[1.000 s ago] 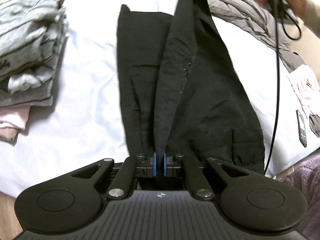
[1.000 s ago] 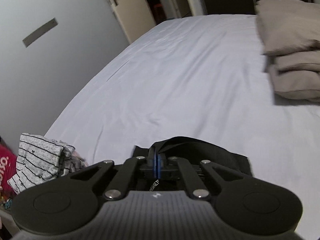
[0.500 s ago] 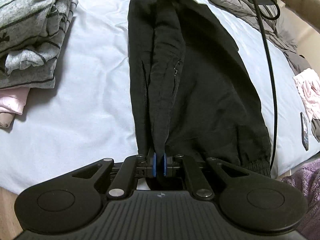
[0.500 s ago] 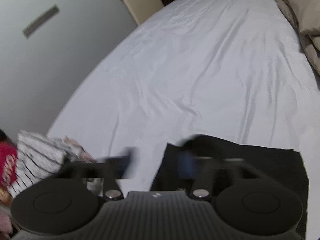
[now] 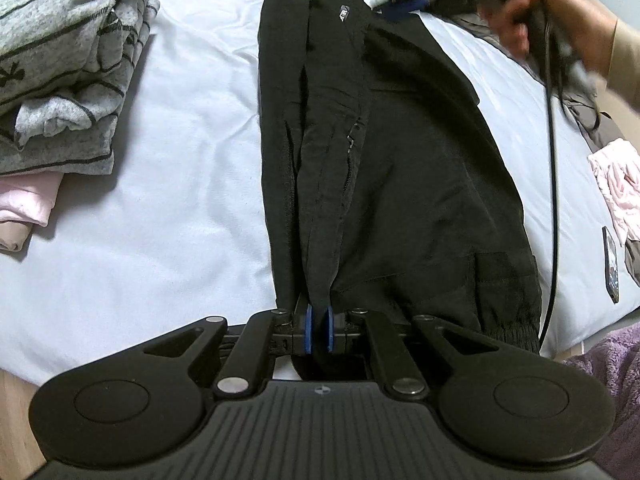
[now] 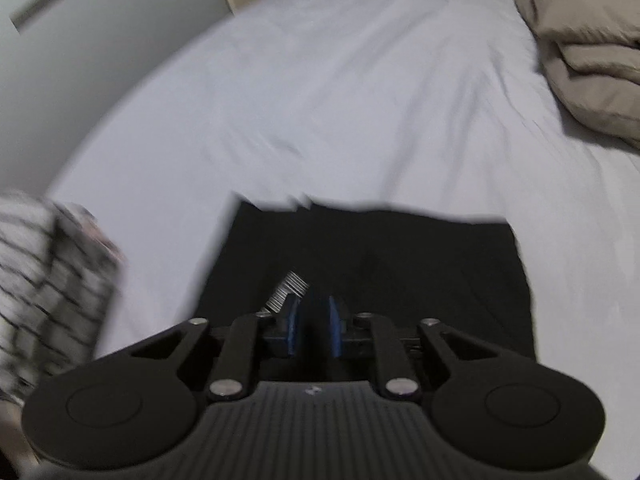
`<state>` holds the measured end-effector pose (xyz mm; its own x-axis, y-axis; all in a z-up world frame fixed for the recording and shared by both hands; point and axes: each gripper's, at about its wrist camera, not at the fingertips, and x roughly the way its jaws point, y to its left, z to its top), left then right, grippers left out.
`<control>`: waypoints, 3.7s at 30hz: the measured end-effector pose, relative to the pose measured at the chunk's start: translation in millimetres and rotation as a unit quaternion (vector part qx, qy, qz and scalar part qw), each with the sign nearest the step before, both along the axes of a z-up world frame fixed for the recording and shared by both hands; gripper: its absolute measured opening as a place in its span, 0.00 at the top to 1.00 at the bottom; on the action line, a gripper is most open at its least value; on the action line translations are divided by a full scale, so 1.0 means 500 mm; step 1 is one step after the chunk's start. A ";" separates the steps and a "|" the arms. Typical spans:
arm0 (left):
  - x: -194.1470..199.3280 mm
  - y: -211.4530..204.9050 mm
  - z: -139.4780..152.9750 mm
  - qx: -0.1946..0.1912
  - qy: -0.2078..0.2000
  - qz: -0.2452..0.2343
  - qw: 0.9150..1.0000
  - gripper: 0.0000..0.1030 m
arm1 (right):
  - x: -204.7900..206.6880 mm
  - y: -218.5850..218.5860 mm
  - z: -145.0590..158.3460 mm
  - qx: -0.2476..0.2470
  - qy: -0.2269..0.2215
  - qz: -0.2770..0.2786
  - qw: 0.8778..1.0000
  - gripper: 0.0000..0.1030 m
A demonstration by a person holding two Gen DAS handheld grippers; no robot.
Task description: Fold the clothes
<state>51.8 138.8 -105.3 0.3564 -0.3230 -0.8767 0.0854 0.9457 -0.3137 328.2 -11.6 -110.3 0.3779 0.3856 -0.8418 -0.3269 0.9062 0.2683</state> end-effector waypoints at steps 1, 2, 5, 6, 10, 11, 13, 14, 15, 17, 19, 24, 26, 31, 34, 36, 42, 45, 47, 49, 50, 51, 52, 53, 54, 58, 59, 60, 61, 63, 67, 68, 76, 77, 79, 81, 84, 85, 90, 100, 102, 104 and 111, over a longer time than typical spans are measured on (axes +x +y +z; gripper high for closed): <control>-0.001 0.001 0.000 0.000 0.000 0.000 1.000 0.95 | -0.004 -0.005 -0.010 -0.010 0.003 0.000 1.000 0.89; -0.001 0.001 0.000 -0.001 0.000 0.000 1.000 0.95 | -0.009 -0.010 -0.020 -0.019 0.006 0.001 1.000 0.89; -0.001 0.003 0.000 0.000 0.001 -0.001 1.000 0.95 | -0.016 -0.018 -0.045 -0.040 0.013 0.002 0.999 0.90; -0.001 0.002 -0.001 0.000 0.002 -0.002 1.000 0.95 | -0.011 -0.011 -0.047 -0.035 0.010 0.004 0.999 0.90; 0.001 0.005 -0.001 -0.001 0.005 -0.001 1.000 0.94 | 0.005 0.028 -0.045 0.007 0.009 0.016 1.000 0.89; 0.001 0.006 0.000 -0.001 0.005 -0.001 1.000 0.94 | 0.007 0.041 -0.040 0.021 0.008 0.021 1.000 0.89; 0.001 0.006 0.001 0.000 0.005 -0.002 1.000 0.94 | 0.012 0.068 -0.030 0.049 0.005 0.032 0.998 0.89; 0.001 0.005 0.001 0.001 0.005 -0.002 1.000 0.94 | 0.013 0.080 -0.023 0.062 0.003 0.037 0.997 0.89; 0.000 0.004 0.001 0.002 0.005 -0.003 1.000 0.94 | 0.013 0.091 -0.017 0.072 0.000 0.042 0.997 0.89; -0.001 0.005 0.001 0.000 0.004 -0.002 1.000 0.93 | 0.012 0.109 -0.002 0.091 -0.006 0.051 0.995 0.89; -0.002 0.007 0.001 -0.004 0.004 0.000 1.000 0.93 | 0.008 0.120 0.015 0.103 -0.012 0.055 0.993 0.87; -0.010 0.007 0.007 0.002 -0.001 0.002 1.000 0.83 | -0.023 0.105 0.058 0.105 -0.019 0.056 0.993 0.86; -0.017 0.008 0.010 0.016 -0.006 0.005 1.000 0.71 | -0.043 0.088 0.067 0.095 -0.023 0.049 0.994 0.86; -0.034 0.029 0.015 0.016 -0.014 0.028 0.999 0.63 | -0.116 0.059 0.026 0.076 -0.008 0.034 0.997 0.86; -0.047 0.035 0.028 0.020 -0.025 0.031 0.999 0.58 | -0.161 0.042 -0.001 0.065 0.002 0.025 0.998 0.86; -0.053 0.032 0.035 0.024 -0.032 0.027 0.999 0.57 | -0.191 0.030 -0.020 0.059 0.009 0.019 0.998 0.86; -0.069 0.029 0.046 0.032 -0.037 0.019 0.999 0.56 | -0.242 0.088 -0.045 0.102 0.024 0.025 0.994 0.86; -0.079 0.039 0.048 0.027 -0.038 0.022 0.999 0.55 | -0.267 0.120 -0.031 0.129 0.033 0.042 0.990 0.86; -0.086 0.046 0.049 0.019 -0.038 0.025 0.999 0.54 | -0.288 0.120 -0.015 0.129 0.027 0.051 0.990 0.86; -0.092 0.052 0.048 0.005 -0.037 0.027 0.999 0.54 | -0.309 0.101 0.002 0.132 0.024 0.051 0.990 0.85; -0.095 0.056 0.048 -0.003 -0.036 0.027 0.999 0.54 | -0.320 0.084 0.009 0.132 0.024 0.046 0.990 0.85; -0.098 0.058 0.046 -0.011 -0.034 0.026 0.999 0.53 | -0.331 0.067 0.016 0.133 0.024 0.040 0.990 0.84; -0.101 0.059 0.044 -0.020 -0.031 0.022 0.999 0.53 | -0.343 0.048 0.021 0.132 0.023 0.035 0.990 0.83; -0.105 0.061 0.042 -0.028 -0.029 0.020 0.999 0.52 | -0.357 0.028 0.025 0.131 0.021 0.029 0.991 0.83; -0.109 0.062 0.040 -0.035 -0.028 0.019 0.999 0.52 | -0.370 0.007 0.029 0.130 0.020 0.023 0.991 0.79; -0.123 0.065 0.031 -0.061 -0.026 0.014 0.998 0.51 | -0.426 -0.085 0.042 0.125 0.011 -0.008 0.992 0.60; -0.126 0.064 0.030 -0.067 -0.024 0.012 0.997 0.51 | -0.441 -0.108 0.044 0.122 0.009 -0.015 0.992 0.60; -0.129 0.063 0.029 -0.073 -0.023 0.009 0.997 0.51 | -0.455 -0.128 0.043 0.120 0.009 -0.023 0.992 0.60; -0.132 0.062 0.027 -0.077 -0.022 0.007 0.997 0.51 | -0.470 -0.146 0.040 0.120 0.010 -0.034 0.992 0.60; -0.130 0.063 0.019 -0.087 -0.018 0.009 0.996 0.51 | -0.499 -0.181 0.034 0.119 0.014 -0.054 0.991 0.59; -0.133 0.080 0.007 -0.126 -0.010 0.036 0.991 0.51 | -0.557 -0.251 0.022 0.118 0.021 -0.095 0.988 0.51; -0.132 0.083 0.005 -0.136 -0.011 0.044 0.990 0.48 | -0.572 -0.269 0.019 0.118 0.023 -0.105 0.987 0.51; -0.123 0.077 -0.012 -0.132 0.004 0.052 0.990 0.40 | -0.612 -0.299 -0.020 0.139 0.045 -0.130 0.981 0.46; -0.122 0.072 -0.016 -0.127 0.008 0.048 0.991 0.41 | -0.614 -0.299 -0.025 0.142 0.048 -0.132 0.980 0.46; -0.119 0.067 -0.026 -0.123 0.016 0.047 0.991 0.41 | -0.620 -0.301 -0.035 0.149 0.054 -0.135 0.978 0.46; -0.113 0.066 -0.036 -0.124 0.025 0.049 0.991 0.41 | -0.626 -0.302 -0.046 0.156 0.060 -0.138 0.976 0.46; -0.103 0.060 -0.046 -0.118 0.028 0.044 0.992 0.41 | -0.634 -0.304 -0.061 0.166 0.069 -0.143 0.973 0.46; -0.100 0.058 -0.048 -0.117 0.027 0.042 0.992 0.41 | -0.637 -0.305 -0.067 0.169 0.072 -0.144 0.972 0.46; -0.104 0.058 -0.053 -0.114 0.021 0.033 0.993 0.46 | -0.647 -0.310 -0.092 0.206 0.094 -0.146 0.963 0.46; -0.110 0.064 -0.041 -0.140 0.017 0.021 0.990 0.78 | -0.652 -0.316 -0.100 0.254 0.120 -0.147 0.949 0.81; -0.116 0.063 -0.026 -0.144 0.012 0.017 0.989 0.80 | -0.656 -0.317 -0.086 0.257 0.120 -0.140 0.949 0.82; -0.125 0.062 -0.010 -0.146 0.010 0.013 0.989 0.82 | -0.661 -0.320 -0.069 0.264 0.122 -0.136 0.947 0.83; -0.177 0.050 0.058 -0.151 0.011 -0.013 0.988 0.85 | -0.704 -0.346 -0.003 0.271 0.137 -0.121 0.945 0.83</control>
